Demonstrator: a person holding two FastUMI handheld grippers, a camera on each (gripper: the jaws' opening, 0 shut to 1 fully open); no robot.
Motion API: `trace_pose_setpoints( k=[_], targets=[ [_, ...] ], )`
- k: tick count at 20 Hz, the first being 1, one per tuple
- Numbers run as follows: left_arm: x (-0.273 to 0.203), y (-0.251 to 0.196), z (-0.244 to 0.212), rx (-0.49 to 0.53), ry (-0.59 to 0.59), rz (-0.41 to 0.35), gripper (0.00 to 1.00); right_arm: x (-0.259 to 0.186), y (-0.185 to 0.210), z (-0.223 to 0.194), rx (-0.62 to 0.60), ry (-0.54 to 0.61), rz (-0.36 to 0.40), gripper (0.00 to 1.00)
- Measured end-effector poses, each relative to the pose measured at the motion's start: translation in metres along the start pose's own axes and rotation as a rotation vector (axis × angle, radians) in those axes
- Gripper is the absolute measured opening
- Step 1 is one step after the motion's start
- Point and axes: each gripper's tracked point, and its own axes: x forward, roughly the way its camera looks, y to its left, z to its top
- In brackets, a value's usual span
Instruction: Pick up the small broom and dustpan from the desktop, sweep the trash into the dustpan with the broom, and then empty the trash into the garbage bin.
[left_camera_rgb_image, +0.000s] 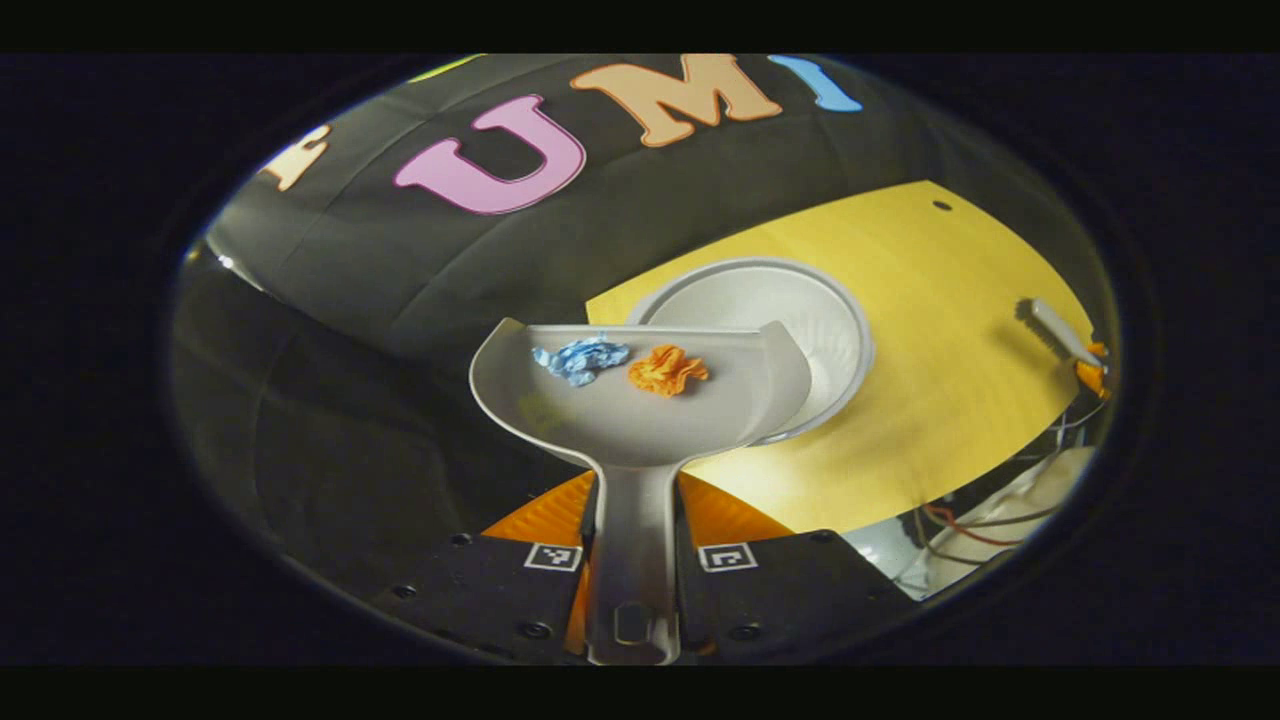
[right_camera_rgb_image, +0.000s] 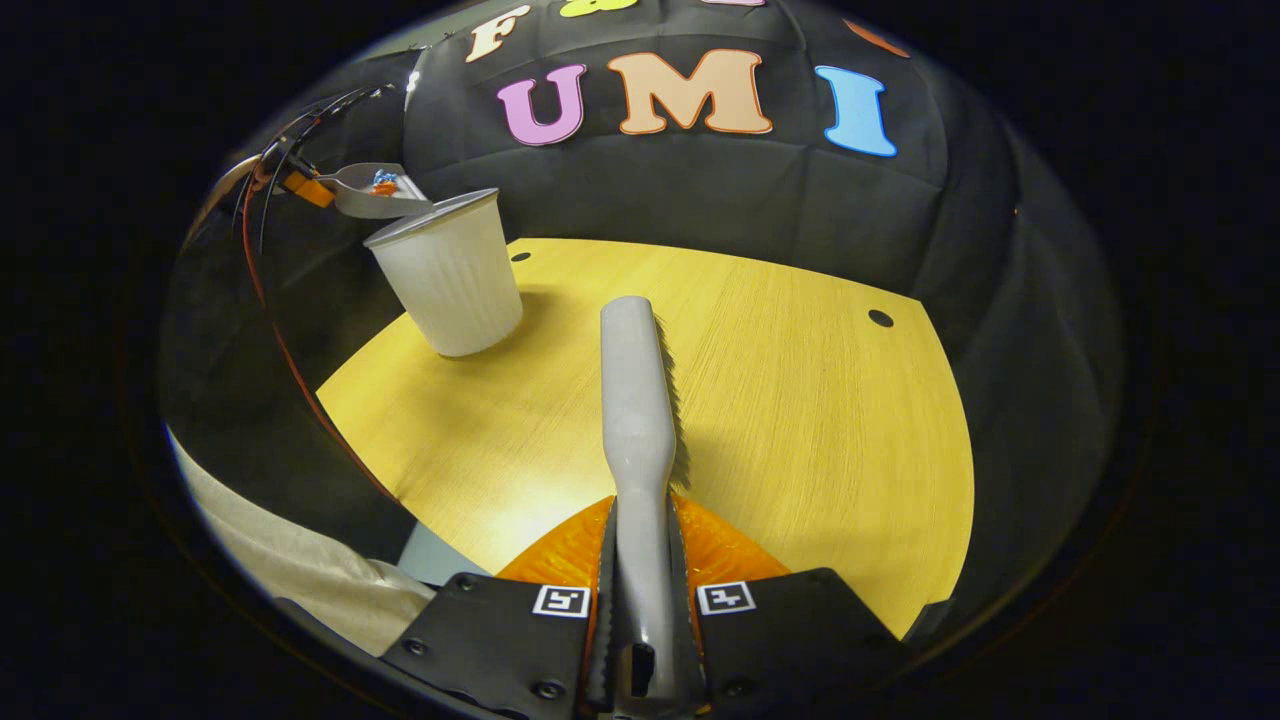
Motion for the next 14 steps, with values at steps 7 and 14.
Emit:
trace_pose_setpoints(
  k=[7,14],
  targets=[
    [0.009,0.006,-0.002,0.091,0.035,0.020,0.28,-0.002,-0.009,0.000,0.032,-0.008,-0.023,0.24],
    [0.015,-0.005,0.000,0.053,-0.028,-0.013,0.28,-0.004,-0.012,0.012,0.027,-0.018,-0.035,0.22]
  ],
)
